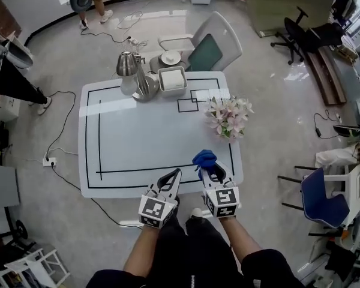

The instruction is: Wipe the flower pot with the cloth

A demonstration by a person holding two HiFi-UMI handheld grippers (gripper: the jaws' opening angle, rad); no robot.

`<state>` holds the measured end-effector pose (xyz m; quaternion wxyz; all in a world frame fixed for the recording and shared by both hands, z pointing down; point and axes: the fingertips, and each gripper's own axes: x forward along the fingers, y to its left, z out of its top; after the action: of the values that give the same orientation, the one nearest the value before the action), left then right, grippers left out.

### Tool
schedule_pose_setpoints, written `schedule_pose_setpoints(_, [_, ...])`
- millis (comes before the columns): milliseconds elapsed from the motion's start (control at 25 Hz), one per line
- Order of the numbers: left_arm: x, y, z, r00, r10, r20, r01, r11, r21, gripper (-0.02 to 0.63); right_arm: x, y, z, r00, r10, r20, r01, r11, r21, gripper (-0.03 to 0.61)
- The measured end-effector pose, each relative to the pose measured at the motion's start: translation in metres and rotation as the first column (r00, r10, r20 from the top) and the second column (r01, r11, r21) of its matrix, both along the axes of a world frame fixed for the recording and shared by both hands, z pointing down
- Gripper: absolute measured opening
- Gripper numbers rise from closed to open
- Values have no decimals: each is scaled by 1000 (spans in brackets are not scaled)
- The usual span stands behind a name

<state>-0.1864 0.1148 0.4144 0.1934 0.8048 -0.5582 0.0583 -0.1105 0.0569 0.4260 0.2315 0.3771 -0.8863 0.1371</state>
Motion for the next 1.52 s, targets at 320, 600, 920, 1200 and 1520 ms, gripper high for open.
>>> schedule_pose_setpoints(320, [-74, -61, 40, 999, 38, 1, -38, 999, -39, 6, -57, -106, 63, 958, 230, -170, -231, 973, 15, 98])
schedule_pose_setpoints(600, [-92, -87, 62, 999, 51, -18, -52, 997, -64, 6, -54, -169, 108, 888, 400, -229, -403, 914, 32, 98])
schedule_pose_setpoints(920, [-67, -84, 83, 993, 115, -24, -117, 989, -95, 6, -36, -177, 132, 851, 457, -260, -465, 885, 33, 98])
schedule_pose_setpoints(1200, [-54, -82, 88, 990, 140, -19, -141, 983, -117, 6, -19, -147, 142, 858, 446, -254, -462, 887, 0, 98])
schedule_pose_setpoints(1520, [-13, -72, 89, 977, 211, -16, -211, 970, -119, 6, 31, -112, 141, 884, 413, -217, -412, 910, 54, 98])
